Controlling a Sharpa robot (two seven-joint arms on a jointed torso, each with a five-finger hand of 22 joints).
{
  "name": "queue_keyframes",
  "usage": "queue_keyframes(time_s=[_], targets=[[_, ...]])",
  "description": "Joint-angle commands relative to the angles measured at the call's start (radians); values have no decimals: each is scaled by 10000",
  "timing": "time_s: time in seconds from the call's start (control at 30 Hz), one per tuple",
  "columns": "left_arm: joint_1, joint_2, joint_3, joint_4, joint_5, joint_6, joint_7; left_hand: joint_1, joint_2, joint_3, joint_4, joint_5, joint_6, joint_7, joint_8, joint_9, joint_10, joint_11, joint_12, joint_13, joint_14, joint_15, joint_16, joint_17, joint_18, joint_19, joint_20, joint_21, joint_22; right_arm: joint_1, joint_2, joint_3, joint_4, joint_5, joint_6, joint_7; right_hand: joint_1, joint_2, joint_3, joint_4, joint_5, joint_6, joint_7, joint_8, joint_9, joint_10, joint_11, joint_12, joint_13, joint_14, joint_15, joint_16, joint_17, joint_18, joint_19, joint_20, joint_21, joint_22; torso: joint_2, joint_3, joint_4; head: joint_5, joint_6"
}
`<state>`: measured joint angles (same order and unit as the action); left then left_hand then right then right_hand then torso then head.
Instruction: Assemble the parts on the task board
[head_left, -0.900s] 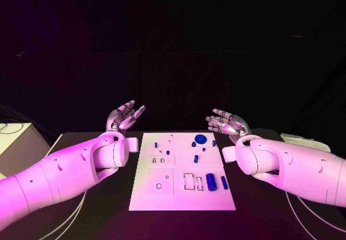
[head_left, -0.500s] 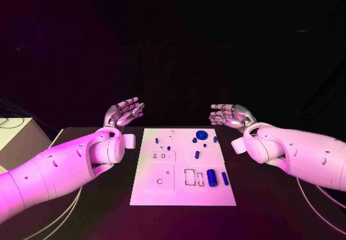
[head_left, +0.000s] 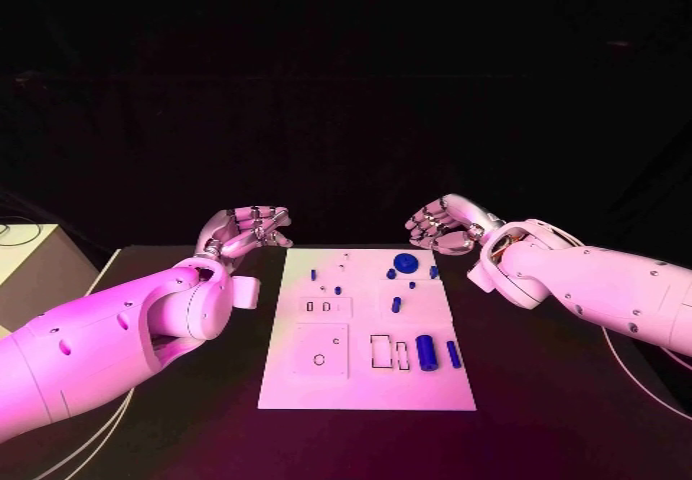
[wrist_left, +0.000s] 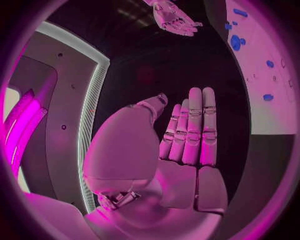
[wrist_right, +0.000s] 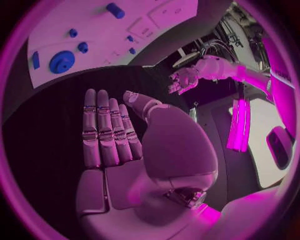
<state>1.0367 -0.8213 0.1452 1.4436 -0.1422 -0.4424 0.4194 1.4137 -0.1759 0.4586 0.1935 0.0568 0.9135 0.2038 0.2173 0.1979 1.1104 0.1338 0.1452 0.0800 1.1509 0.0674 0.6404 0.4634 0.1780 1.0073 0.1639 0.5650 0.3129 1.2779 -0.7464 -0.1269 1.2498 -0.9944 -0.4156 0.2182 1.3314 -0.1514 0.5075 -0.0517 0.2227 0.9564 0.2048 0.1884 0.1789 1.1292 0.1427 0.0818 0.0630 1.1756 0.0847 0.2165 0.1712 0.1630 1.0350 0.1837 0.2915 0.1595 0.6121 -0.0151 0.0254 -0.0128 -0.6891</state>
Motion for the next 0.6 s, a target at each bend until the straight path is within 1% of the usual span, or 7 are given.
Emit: queue_keyframes(time_s=[0.03,0.17,0.2,0.23,0.3,0.43,0.6], targets=[[-1,-133,63,335,-411,558,-336,-121,-109,269,-95,15,43,-41,71,70,172,10,-92,26,-240,-88,971,628,-17,-189,-87,794,543,90,22,5,-28,-2755,267,-966,210,-105,-295,-193,-58,971,-436,158,110,1412,-578,-169,44,2637,-836,1452,1174,177,1496,-855,2394,1427,260,-33,85,-104,123],[-4,-292,126,673,-441,620,-431,-276,-187,533,-229,-3,21,-45,123,166,294,-41,-155,65,-403,-116,1891,1132,0,-405,-122,1820,1240,160,58,6,-25,-3805,437,-1448,-44,-462,281,-38,11,1050,-506,-72,149,1512,-715,-175,66,3024,-1011,4423,3276,119,1978,-1062,4286,2871,376,-49,121,-204,195],[-4,-320,138,741,-453,631,-449,-339,-176,618,-251,6,15,-46,142,198,317,-39,-176,78,-463,-119,2099,1234,13,-426,-127,2192,1482,168,65,6,-13,-4011,474,-1550,-97,-519,394,13,27,1007,-529,-127,166,1453,-680,-204,58,3236,-1009,5340,4044,-116,2503,-1059,5740,4650,393,-52,126,-213,204],[-4,-351,151,821,-471,644,-472,-368,-207,644,-275,-4,0,-48,146,213,314,-37,-192,83,-489,-123,2196,1279,16,-422,-127,2393,1610,177,73,7,5,-4248,523,-1672,-158,-665,640,87,3,1063,-486,-153,249,1470,-705,-164,81,2775,-953,6461,5053,-199,2550,-1013,6464,5435,434,-57,132,-228,235],[-5,-394,173,951,-509,663,-516,-425,-235,735,-332,-1,-28,-48,163,253,319,-58,-223,99,-563,-115,2410,1371,22,-470,-127,2875,1922,188,88,7,39,-4626,608,-1872,-216,-825,801,176,-11,898,-474,-277,313,1289,-631,-199,59,3203,-940,8931,7573,-556,3296,-960,8437,7951,486,-62,143,-259,267],[-6,-444,205,1217,-622,703,-618,-523,-266,824,-394,-3,-71,-48,182,305,317,-53,-254,128,-609,-116,2673,1462,36,-590,-119,3439,2289,200,173,7,76,-5261,808,-2227,-293,-1013,887,291,-79,754,-456,-372,392,1085,-591,-196,47,3296,-890,10190,8809,-741,3683,-901,9446,9242,599,-54,181,-328,337],[-5,-473,221,1476,-724,741,-701,-587,-291,856,-429,-3,-91,-52,197,337,316,-55,-265,151,-614,-115,2840,1511,43,-662,-114,3766,2499,204,348,6,12,-5631,971,-2473,-365,-1109,879,370,-121,680,-455,-416,425,902,-548,-210,32,3310,-857,10536,9124,-827,3869,-874,9860,9799,712,-36,225,-358,365]])
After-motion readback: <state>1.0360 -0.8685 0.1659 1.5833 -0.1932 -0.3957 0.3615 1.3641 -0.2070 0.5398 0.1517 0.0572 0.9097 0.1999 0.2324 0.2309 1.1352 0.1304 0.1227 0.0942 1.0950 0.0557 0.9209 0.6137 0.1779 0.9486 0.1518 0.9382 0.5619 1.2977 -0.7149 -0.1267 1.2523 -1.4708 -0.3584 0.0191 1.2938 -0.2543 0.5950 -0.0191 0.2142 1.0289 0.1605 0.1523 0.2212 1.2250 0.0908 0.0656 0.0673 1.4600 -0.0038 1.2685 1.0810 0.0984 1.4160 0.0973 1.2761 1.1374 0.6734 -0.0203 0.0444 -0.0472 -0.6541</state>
